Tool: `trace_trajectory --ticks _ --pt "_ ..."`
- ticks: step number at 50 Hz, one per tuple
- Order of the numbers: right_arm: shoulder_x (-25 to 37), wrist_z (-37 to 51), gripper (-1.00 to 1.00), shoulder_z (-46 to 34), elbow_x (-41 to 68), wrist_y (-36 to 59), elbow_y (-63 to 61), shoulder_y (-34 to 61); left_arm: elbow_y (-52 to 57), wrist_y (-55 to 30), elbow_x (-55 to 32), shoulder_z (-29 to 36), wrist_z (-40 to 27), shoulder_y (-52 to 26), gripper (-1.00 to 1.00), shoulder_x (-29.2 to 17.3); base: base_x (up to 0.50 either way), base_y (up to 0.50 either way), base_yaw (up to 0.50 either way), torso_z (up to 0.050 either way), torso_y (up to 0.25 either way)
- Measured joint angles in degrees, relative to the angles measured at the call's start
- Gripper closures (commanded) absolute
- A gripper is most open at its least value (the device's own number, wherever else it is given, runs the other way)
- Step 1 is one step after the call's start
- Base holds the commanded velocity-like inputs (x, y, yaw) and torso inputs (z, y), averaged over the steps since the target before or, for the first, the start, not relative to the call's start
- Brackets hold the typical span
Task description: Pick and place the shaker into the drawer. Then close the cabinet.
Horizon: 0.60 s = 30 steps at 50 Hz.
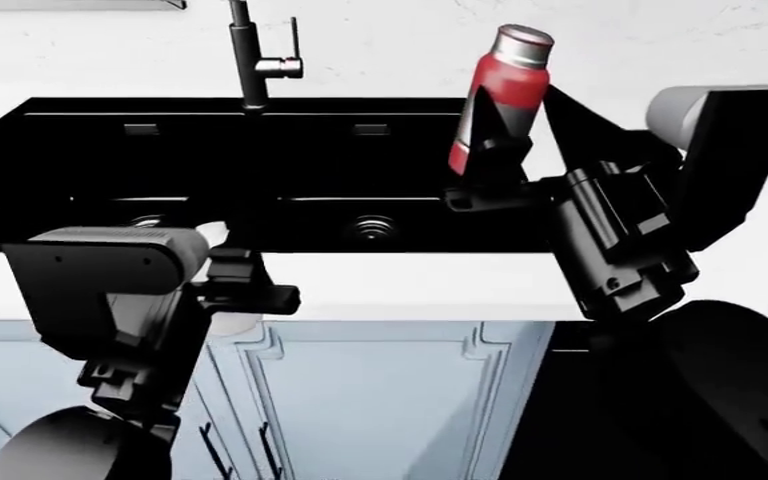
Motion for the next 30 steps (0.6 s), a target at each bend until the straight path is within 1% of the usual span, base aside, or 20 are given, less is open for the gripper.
trace_trajectory --ticks 30 --pt "0.72 4.01 1.00 -1.95 4.87 -0.70 0.46 0.08 0.63 1.27 -2.49 -1.02 -1.80 1.62 1.00 -1.42 -0.08 0.50 0.00 0.000 0.000"
